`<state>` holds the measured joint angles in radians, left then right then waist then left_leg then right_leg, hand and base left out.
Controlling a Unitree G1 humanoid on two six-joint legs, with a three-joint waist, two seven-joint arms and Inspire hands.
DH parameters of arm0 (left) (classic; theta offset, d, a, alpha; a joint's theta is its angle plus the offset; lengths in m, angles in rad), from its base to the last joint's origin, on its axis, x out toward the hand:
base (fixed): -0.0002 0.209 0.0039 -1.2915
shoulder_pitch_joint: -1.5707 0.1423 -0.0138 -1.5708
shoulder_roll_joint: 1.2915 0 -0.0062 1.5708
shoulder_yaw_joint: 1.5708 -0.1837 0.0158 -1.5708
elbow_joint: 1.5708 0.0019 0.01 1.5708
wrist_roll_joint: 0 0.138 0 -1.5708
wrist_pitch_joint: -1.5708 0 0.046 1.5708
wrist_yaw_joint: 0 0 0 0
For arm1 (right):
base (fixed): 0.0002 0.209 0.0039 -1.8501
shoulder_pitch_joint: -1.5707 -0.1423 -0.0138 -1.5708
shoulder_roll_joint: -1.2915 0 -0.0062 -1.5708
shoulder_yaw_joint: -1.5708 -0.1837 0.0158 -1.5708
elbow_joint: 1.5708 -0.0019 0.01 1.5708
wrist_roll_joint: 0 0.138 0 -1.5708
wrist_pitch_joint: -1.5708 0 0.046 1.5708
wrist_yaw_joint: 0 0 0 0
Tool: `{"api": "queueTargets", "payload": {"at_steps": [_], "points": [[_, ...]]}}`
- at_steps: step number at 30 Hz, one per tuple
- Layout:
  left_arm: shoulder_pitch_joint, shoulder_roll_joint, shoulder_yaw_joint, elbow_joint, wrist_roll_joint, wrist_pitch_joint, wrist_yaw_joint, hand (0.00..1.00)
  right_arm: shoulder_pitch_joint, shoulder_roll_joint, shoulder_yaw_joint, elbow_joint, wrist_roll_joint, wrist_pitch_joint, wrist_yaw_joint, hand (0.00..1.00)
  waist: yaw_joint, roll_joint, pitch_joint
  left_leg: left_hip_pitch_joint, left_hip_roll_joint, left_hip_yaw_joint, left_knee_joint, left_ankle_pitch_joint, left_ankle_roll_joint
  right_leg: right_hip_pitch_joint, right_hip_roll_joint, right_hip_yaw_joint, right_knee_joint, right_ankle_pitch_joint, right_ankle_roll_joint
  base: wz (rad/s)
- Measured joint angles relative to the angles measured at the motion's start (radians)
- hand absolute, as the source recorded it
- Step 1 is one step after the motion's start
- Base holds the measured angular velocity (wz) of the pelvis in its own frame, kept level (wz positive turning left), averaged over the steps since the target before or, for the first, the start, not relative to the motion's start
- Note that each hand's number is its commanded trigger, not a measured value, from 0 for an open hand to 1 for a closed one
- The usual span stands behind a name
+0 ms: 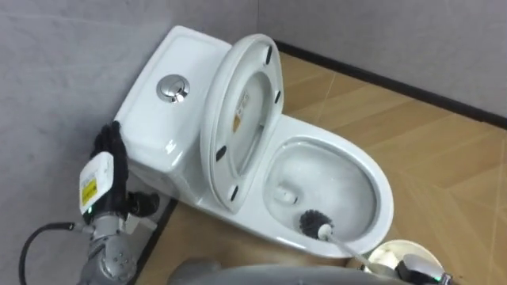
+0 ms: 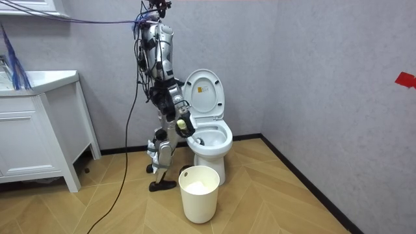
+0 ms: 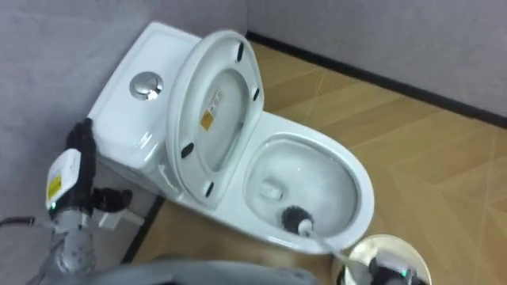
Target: Brush toilet
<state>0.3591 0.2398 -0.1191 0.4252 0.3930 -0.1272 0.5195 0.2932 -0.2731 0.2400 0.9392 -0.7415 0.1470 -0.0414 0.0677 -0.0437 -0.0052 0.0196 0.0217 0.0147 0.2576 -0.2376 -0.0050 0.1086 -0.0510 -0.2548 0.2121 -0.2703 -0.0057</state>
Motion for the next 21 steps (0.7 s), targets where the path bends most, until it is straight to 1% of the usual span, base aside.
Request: {"api": "queueTargets", "payload": {"at_steps": [1,2,3,4,5,6,7,9,10,11,12,13,14,15,16,17,18,19,20,21], "points": [[0.006,-0.008,0.005,0.0,-0.023,-0.007,0.0,0.0,0.001,0.003,-0.002,0.011,0.012,-0.005,-0.001,1.0,0.004,0.002,-0.0005,0.01,0.0,-0.001,-0.007,0.0,0.0,0.009,0.001,-0.001,-0.006,0.0,0.0,-0.13],[0.012,-0.032,0.016,0.002,-0.064,-0.014,-0.001,0.0,0.001,0.011,-0.016,0.042,0.039,-0.011,-0.002,1.0,0.018,0.006,0.0,0.025,-0.001,-0.007,-0.02,0.0,0.0,0.023,0.001,-0.004,-0.015,0.0,0.0,0.0],[0.013,-0.053,0.029,0.016,-0.114,-0.015,-0.004,0.0,0.0,0.028,-0.043,0.076,0.078,-0.015,-0.01,1.0,0.019,0.011,-0.002,0.037,-0.004,-0.025,-0.028,0.0,-0.001,0.039,0.001,-0.02,-0.027,0.001,0.001,0.05],[0.014,-0.061,0.035,0.03,-0.135,-0.014,-0.009,0.0,0.0,0.039,-0.057,0.09,0.094,-0.014,-0.015,1.0,0.02,0.012,-0.0016,0.045,-0.004,-0.027,-0.035,0.0,-0.001,0.046,0.001,-0.023,-0.029,0.001,0.001,0.21],[0.024,-0.068,0.041,0.043,-0.187,-0.014,-0.018,0.0,-0.001,0.058,-0.075,0.114,0.131,-0.014,-0.022,1.0,0.022,0.012,-0.0014,0.061,-0.004,-0.023,-0.049,0.004,-0.007,0.052,0.001,-0.023,-0.029,0.001,0.001,0.15],[0.032,-0.072,0.057,0.089,-0.255,-0.015,-0.032,0.0,0.001,0.068,-0.093,0.124,0.176,-0.017,-0.023,1.0,0.023,0.012,-0.0014,0.074,-0.003,-0.024,-0.064,0.008,-0.012,0.057,0.003,-0.022,-0.029,0.001,0.001,0.08],[0.038,-0.072,0.068,0.119,-0.285,-0.014,-0.035,0.0,-0.001,0.074,-0.108,0.129,0.199,-0.021,-0.024,1.0,0.023,0.012,-0.0012,0.081,-0.002,-0.026,-0.071,0.009,-0.014,0.059,0.005,-0.022,-0.03,0.001,0.001,0.0],[0.057,-0.072,0.13,0.267,-0.441,0.015,-0.044,0.0,-0.006,0.099,-0.165,0.163,0.311,-0.024,-0.051,1.0,0.014,0.002,0.0,0.11,-0.003,-0.037,-0.091,0.01,-0.015,0.085,0.009,-0.023,-0.045,0.001,0.002,0.0],[0.061,-0.072,0.15,0.31,-0.476,0.022,-0.047,0.0,-0.006,0.105,-0.187,0.17,0.327,-0.024,-0.058,1.0,0.013,0.001,-0.0004,0.117,-0.002,-0.039,-0.096,0.01,-0.015,0.089,0.009,-0.02,-0.045,0.001,0.002,0.0],[0.074,-0.072,0.193,0.386,-0.543,0.043,-0.054,0.0,-0.006,0.113,-0.23,0.183,0.353,-0.024,-0.071,1.0,0.009,-0.006,0.0023,0.133,-0.002,-0.041,-0.1,0.01,-0.015,0.102,0.009,-0.013,-0.044,0.002,0.002,-0.03],[0.097,-0.075,0.238,0.438,-0.608,0.061,-0.06,0.0,-0.007,0.117,-0.267,0.19,0.382,-0.024,-0.08,1.0,0.001,-0.011,0.0049,0.141,-0.004,-0.039,-0.099,0.01,-0.015,0.109,0.009,0.002,-0.044,0.002,0.003,0.0],[0.101,-0.079,0.265,0.458,-0.638,0.069,-0.064,0.0,-0.009,0.117,-0.284,0.194,0.396,-0.023,-0.088,1.0,-0.003,-0.015,0.0062,0.144,-0.004,-0.04,-0.099,0.01,-0.015,0.113,0.008,0.007,-0.044,0.002,0.003,0.04],[0.114,-0.087,0.303,0.499,-0.712,0.083,-0.069,0.0,-0.007,0.117,-0.312,0.199,0.423,-0.024,-0.111,1.0,-0.01,-0.022,0.0071,0.151,-0.004,-0.037,-0.1,0.01,-0.015,0.118,0.008,0.008,-0.04,0.003,0.004,0.09],[0.112,-0.095,0.338,0.533,-0.776,0.103,-0.072,0.0,-0.003,0.117,-0.314,0.206,0.425,-0.027,-0.131,1.0,-0.007,-0.014,0.0088,0.166,0.002,-0.048,-0.106,0.01,-0.015,0.115,0.01,0.006,-0.014,0.003,0.005,0.07],[0.113,-0.102,0.355,0.544,-0.802,0.113,-0.072,0.0,-0.003,0.118,-0.314,0.21,0.425,-0.029,-0.139,1.0,-0.007,-0.012,0.012,0.176,0.016,-0.064,-0.113,0.01,-0.015,0.101,0.014,0.005,0.022,0.002,0.005,-0.1],[0.11,-0.11,0.382,0.56,-0.855,0.125,-0.075,0.0,-0.006,0.128,-0.326,0.222,0.432,-0.041,-0.151,1.0,-0.001,0.012,0.0102,0.188,0.047,-0.132,-0.119,0.011,-0.015,0.052,0.031,0.036,0.046,-0.021,0.012,-0.65],[0.097,-0.121,0.437,0.578,-0.909,0.13,-0.081,0.0,-0.025,0.142,-0.341,0.22,0.432,-0.056,-0.152,1.0,0.015,0.014,0.0168,0.185,0.06,-0.169,-0.114,0.008,-0.019,-0.03,0.043,0.063,0.002,0.0,-0.021,-0.71],[0.094,-0.126,0.463,0.586,-0.936,0.134,-0.08,0.0,-0.024,0.145,-0.343,0.216,0.43,-0.062,-0.156,1.0,0.003,0.009,0.0228,0.18,0.071,-0.163,-0.107,-0.001,-0.038,-0.033,0.044,0.044,0.016,0.03,-0.033,-0.43],[0.084,-0.125,0.488,0.59,-0.988,0.139,-0.081,0.0,-0.02,0.15,-0.346,0.213,0.43,-0.066,-0.163,1.0,-0.039,0.012,0.0225,0.168,0.07,-0.115,-0.089,-0.005,-0.055,-0.011,0.045,0.023,0.014,0.039,-0.033,0.36],[0.063,-0.126,0.487,0.596,-1.029,0.138,-0.092,0.0,-0.014,0.149,-0.357,0.215,0.431,-0.065,-0.175,1.0,-0.067,0.019,0.0181,0.169,0.07,-0.057,-0.089,-0.007,-0.058,0.001,0.045,0.035,0.009,0.039,-0.033,0.59]]}}
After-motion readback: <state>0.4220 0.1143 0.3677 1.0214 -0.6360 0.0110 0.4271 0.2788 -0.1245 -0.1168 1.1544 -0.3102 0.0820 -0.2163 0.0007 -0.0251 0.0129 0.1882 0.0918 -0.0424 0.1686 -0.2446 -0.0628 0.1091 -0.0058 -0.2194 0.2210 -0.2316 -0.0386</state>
